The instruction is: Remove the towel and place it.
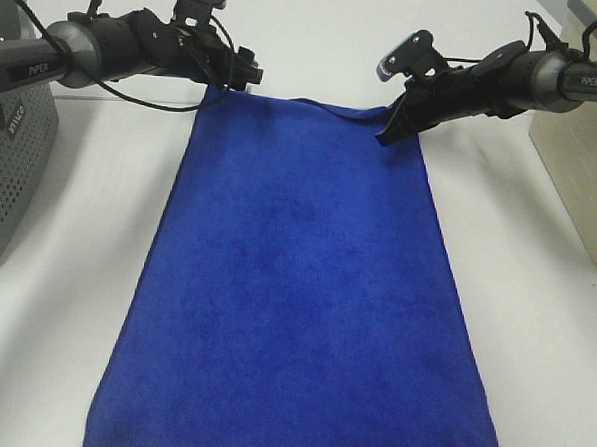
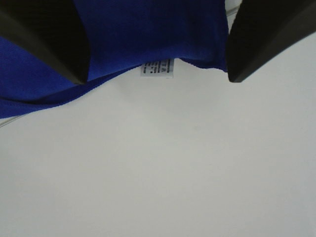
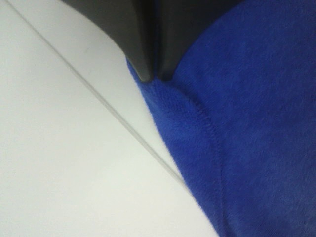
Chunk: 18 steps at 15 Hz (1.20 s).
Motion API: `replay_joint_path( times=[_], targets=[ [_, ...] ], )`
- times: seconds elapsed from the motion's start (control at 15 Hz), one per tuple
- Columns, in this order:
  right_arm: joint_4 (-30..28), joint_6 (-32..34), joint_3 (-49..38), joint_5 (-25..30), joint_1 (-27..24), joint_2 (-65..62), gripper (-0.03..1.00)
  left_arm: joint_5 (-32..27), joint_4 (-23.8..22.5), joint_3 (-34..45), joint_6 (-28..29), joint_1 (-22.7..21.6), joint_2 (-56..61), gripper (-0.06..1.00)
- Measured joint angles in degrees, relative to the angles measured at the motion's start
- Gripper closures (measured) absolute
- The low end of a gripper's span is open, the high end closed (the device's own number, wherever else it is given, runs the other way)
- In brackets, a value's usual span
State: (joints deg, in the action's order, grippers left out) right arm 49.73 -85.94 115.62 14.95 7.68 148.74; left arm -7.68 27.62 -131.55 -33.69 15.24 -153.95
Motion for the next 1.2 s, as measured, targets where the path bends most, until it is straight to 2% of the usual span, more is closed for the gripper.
replay_joint_path(
  times=[0.2, 0.6, 0.67, 0.87, 0.93, 1.2],
  targets=[
    [2.98, 3.78, 0.97, -6.30, 0.00, 0.00, 0.95, 0.00, 0.00, 0.00, 0.00, 0.00, 0.00, 0.24],
    [4.07, 4.81, 1.09, -7.22, 0.00, 1.26, 0.93, 0.00, 0.00, 0.00, 0.00, 0.00, 0.00, 0.24],
    [4.47, 5.61, 1.09, -7.68, 0.00, 1.83, 0.87, 0.00, 0.00, 0.00, 0.00, 0.00, 0.00, 0.24],
    [5.04, 9.40, 1.09, -12.55, 0.00, 2.06, 0.36, -0.06, 0.00, 0.00, 0.00, 0.00, 0.00, 0.24],
    [5.16, 10.03, 1.09, -12.95, -0.06, 2.06, 0.26, -0.06, 0.00, 0.00, 0.00, 0.00, 0.00, 0.24],
    [5.16, 12.09, 1.09, -9.91, -0.06, -0.23, 0.20, -0.34, 0.00, 0.00, 0.00, 0.00, 0.00, 0.24]
  ],
)
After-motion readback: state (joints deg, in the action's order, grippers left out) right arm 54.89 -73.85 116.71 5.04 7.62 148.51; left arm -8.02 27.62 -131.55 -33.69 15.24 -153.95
